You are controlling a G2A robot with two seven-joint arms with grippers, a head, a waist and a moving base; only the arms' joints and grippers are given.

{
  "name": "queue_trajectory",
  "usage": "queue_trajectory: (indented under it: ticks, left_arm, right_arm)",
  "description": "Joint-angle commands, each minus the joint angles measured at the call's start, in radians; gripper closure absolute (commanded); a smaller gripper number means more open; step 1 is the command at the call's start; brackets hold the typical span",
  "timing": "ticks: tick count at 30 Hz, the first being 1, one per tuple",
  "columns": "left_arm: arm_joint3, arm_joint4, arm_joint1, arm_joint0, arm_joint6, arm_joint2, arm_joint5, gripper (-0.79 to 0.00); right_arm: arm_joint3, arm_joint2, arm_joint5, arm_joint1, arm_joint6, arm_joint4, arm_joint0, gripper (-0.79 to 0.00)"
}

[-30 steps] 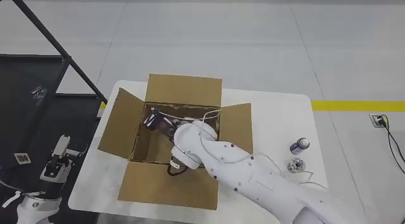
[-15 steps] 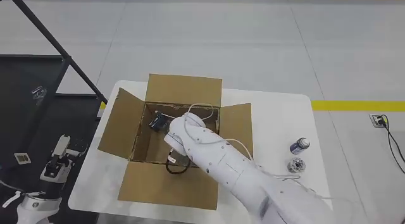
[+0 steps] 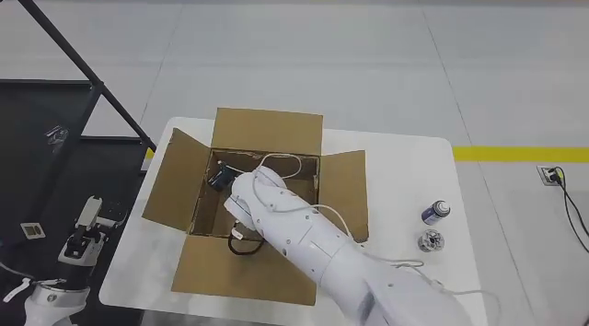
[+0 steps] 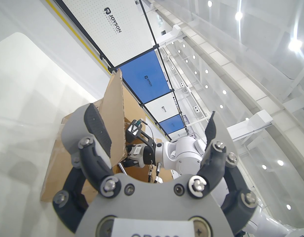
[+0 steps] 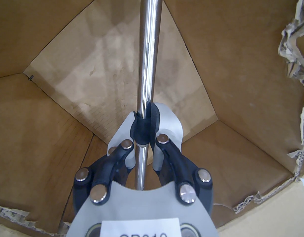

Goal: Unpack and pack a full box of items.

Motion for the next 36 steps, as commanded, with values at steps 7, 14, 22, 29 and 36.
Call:
queue_trajectory:
  ticks: [7,14,22,29,36]
  left_arm:
    - [0.000,0.000,0.000,0.000,0.000,0.000,0.000,-0.785]
    - [0.000,0.000,0.000,0.000,0.000,0.000,0.000,-0.785]
    - [0.000,0.000,0.000,0.000,0.000,0.000,0.000,-0.785]
    - [0.000,0.000,0.000,0.000,0.000,0.000,0.000,-0.785]
    - [0.000,0.000,0.000,0.000,0.000,0.000,0.000,-0.785]
  right_arm:
    - [0.012,0.009,0.008,0.003,-0.022,0.012,-0.012,0.000]
    - [0.078,0.031,-0.040,0.026,-0.226,-0.009,-0.053,0.000]
    - [0.155,0.027,-0.226,0.049,-0.391,-0.069,-0.077,0.000]
    - [0.165,0.036,-0.284,0.051,-0.369,-0.077,-0.074,0.000]
    - [0.162,0.048,-0.289,0.048,-0.368,-0.080,-0.068,-0.332]
